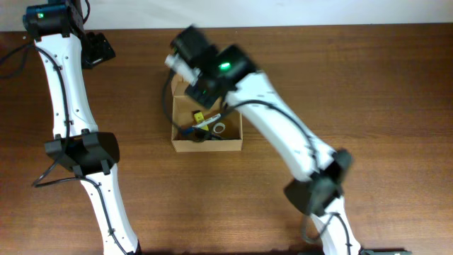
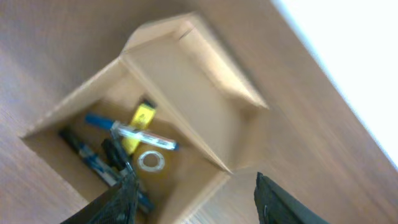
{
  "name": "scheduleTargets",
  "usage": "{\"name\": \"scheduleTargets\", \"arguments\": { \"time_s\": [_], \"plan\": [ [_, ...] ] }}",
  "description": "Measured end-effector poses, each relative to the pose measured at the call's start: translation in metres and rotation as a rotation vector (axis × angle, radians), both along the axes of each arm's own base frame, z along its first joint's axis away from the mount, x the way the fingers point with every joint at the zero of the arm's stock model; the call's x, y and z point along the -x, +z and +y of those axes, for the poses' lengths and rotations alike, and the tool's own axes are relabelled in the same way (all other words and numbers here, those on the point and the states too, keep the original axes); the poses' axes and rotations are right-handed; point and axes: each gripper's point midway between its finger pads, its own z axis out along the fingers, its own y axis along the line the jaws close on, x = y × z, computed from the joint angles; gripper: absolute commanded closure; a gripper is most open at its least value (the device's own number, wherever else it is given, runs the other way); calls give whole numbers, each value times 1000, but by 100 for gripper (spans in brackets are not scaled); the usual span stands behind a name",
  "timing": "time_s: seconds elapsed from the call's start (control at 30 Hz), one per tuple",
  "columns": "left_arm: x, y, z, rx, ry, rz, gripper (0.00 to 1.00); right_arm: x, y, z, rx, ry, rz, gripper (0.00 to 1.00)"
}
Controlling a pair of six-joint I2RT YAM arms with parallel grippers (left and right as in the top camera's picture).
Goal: Pack container
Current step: 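Carry the blue pen into the box and release it, then raise both arms toward the box's lid flaps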
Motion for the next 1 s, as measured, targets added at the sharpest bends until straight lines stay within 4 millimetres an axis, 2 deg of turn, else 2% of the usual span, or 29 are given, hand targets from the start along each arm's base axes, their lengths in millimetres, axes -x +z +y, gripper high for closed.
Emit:
{"name": "scheduleTargets", "arguments": {
  "time_s": [0.03, 0.1, 0.13, 0.17, 0.23, 0.3, 0.33, 0.47, 0.53, 0.6, 0.67, 0.77, 0.83, 0.87, 0.9, 1.0],
  "plan": [
    [0, 0, 0, 0, 0, 0, 0, 0, 27, -15, -39, -54, -37, 39],
    [0, 0, 0, 0, 0, 0, 0, -1, 65, -48, -102, -153, -88, 40],
    [0, 0, 0, 0, 0, 0, 0, -4, 90, -80, -140, -241, -125, 41],
    [0, 0, 0, 0, 0, 0, 0, -7, 102, -107, -162, -315, -141, 46],
    [0, 0, 0, 0, 0, 0, 0, -10, 107, -151, -180, -433, -125, 57],
    [0, 0, 0, 0, 0, 0, 0, -16, 98, -188, -210, -528, -67, 79],
    [0, 0, 0, 0, 0, 0, 0, -19, 91, -203, -223, -563, -36, 83],
    [0, 0, 0, 0, 0, 0, 0, -34, 57, -245, -314, -672, 111, 83],
    [0, 0, 0, 0, 0, 0, 0, -39, 41, -264, -350, -717, 170, 87],
    [0, 0, 0, 0, 0, 0, 0, -40, 28, -277, -372, -757, 216, 95],
    [0, 0, 0, 1, 0, 0, 0, -42, 11, -291, -398, -812, 271, 96],
    [-1, 0, -3, 15, -5, -3, 2, -45, -11, -300, -421, -852, 327, 96],
    [-3, 0, -5, 27, -9, -12, 49, -51, -31, -299, -443, -872, 366, 96],
    [-6, 0, -5, 31, -11, -26, 69, -55, -42, -297, -459, -881, 382, 96],
    [-9, 1, -6, 35, -13, -38, 96, -57, -53, -294, -474, -889, 404, 96],
    [-20, 4, -11, 61, -31, -86, 99, -70, -85, -281, -551, -893, 448, 96]
  ]
}}
